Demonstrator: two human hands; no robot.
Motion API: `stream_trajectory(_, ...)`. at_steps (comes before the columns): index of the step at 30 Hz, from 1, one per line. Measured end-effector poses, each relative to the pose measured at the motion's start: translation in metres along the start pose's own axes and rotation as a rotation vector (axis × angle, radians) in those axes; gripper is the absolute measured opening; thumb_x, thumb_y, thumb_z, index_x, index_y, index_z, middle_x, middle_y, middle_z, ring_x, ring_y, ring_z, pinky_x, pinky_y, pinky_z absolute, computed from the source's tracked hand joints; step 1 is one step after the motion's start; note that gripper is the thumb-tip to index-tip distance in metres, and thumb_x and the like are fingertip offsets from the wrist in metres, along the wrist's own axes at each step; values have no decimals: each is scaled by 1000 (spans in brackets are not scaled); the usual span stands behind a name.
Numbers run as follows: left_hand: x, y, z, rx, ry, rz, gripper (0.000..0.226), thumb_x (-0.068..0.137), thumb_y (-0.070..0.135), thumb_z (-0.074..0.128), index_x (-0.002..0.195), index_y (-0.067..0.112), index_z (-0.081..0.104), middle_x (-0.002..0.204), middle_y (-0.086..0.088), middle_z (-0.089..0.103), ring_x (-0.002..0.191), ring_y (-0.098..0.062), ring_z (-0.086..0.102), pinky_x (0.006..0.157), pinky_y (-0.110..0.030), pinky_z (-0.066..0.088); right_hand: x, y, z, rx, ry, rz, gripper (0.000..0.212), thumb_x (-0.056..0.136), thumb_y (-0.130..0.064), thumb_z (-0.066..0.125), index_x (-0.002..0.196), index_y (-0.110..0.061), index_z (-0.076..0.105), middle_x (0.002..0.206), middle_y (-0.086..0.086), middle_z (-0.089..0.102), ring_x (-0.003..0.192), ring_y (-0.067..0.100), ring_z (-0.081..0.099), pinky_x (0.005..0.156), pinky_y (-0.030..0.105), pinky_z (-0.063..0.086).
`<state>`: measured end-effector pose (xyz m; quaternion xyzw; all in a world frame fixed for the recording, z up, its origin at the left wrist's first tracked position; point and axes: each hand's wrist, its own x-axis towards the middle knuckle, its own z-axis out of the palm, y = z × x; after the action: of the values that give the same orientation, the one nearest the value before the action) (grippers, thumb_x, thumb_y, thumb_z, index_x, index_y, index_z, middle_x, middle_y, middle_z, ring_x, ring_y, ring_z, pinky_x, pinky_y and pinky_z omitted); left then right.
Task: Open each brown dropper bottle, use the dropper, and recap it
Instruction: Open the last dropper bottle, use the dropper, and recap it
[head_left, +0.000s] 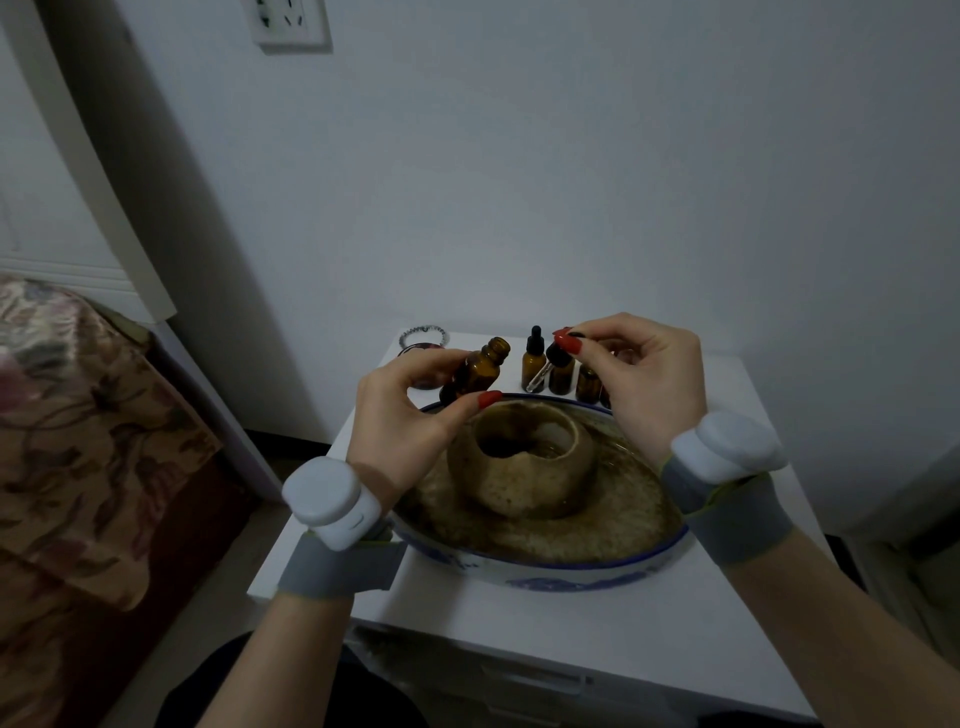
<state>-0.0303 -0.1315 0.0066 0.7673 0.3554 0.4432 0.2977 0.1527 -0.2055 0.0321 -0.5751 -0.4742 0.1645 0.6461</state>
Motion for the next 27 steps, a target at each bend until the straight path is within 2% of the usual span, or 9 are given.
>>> stream_trajectory(2,0,1,0,1,0,2,32,74,21,81,105,19,73,98,5,71,92,-13,63,85,-12,45,0,0,1,-4,6,-5,11,82,-2,70,83,-12,73,67,-9,67,54,-5,57,54,9,47)
stream_trajectory(5,0,1,0,-12,5,0,32,74,20,82,104,20,73,99,5,72,92,-15,64,88,-21,48,-1,0,1,-2,3,-17,17,82,-1,70,79,-18,72,59,-17,66,54,-7,56,53,8,46)
stream_trajectory(9,0,0,0,-12,6,-2,32,74,21,82,104,20,73,98,6,72,92,-14,63,88,-24,49,-2,1,1,-27,6,-20,23,82,-2,70,78,-24,71,62,-14,67,56,-4,54,55,12,47)
stream_trajectory(13,0,-1,0,-6,1,0,31,74,22,81,103,24,72,98,8,71,93,-13,63,88,-21,49,-1,2,3,-47,0,-5,15,82,-6,71,84,-20,74,75,2,71,61,5,56,58,19,50)
stream_trajectory(17,0,-2,-1,-5,-7,1,31,74,23,81,103,28,71,99,9,71,94,-11,63,88,-19,48,0,3,1,-28,23,-15,14,82,-8,72,84,-21,74,75,-5,72,69,21,62,64,26,54)
stream_trajectory(20,0,-3,-1,0,-12,4,32,74,24,81,102,33,69,100,11,70,94,-11,63,87,-14,46,1,1,-1,28,32,-8,18,83,-8,72,80,-26,73,69,-14,72,62,8,62,59,18,54)
stream_trajectory(22,1,-3,0,-1,-12,4,32,73,25,81,101,35,68,99,12,70,94,-9,63,85,-8,43,2,1,-2,75,43,22,15,83,-9,72,81,-24,74,72,-13,73,62,3,63,59,15,52)
stream_trajectory(27,1,-4,1,-3,-16,11,31,73,28,80,101,32,69,97,13,70,92,-5,62,84,-6,43,5,-2,-10,121,95,43,9,82,-13,73,86,-21,75,82,-4,75,78,8,70,71,17,54)
